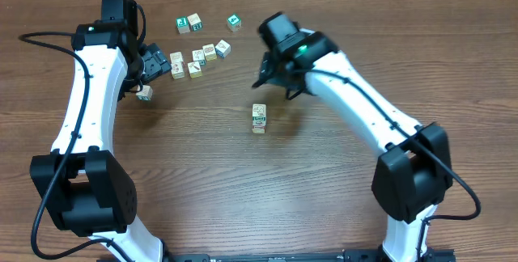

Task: Form a tower
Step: 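Open the right gripper to release the elephant block, then raise the right gripper up and away from the stack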

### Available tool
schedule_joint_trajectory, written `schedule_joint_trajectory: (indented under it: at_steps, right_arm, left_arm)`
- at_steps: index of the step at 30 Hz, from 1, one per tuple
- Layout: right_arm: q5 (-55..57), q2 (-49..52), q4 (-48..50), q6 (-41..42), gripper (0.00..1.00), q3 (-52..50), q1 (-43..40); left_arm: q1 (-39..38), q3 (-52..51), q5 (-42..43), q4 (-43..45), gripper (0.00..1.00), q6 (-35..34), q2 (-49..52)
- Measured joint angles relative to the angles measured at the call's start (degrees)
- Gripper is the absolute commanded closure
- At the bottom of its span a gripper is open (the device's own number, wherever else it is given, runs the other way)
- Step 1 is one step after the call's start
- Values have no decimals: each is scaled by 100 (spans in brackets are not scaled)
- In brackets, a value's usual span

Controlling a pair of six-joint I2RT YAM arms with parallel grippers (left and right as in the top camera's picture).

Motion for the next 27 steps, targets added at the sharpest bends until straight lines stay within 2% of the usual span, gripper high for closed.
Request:
schedule_joint_trajectory:
  at_steps: [11,27]
  right_arm:
    - [9,0,-74,-205,0,0,-638]
    - [11,0,-76,-236,0,0,-645]
  left_arm:
    - [0,0,0,0,0,0,0]
    - [0,0,0,0,0,0,0]
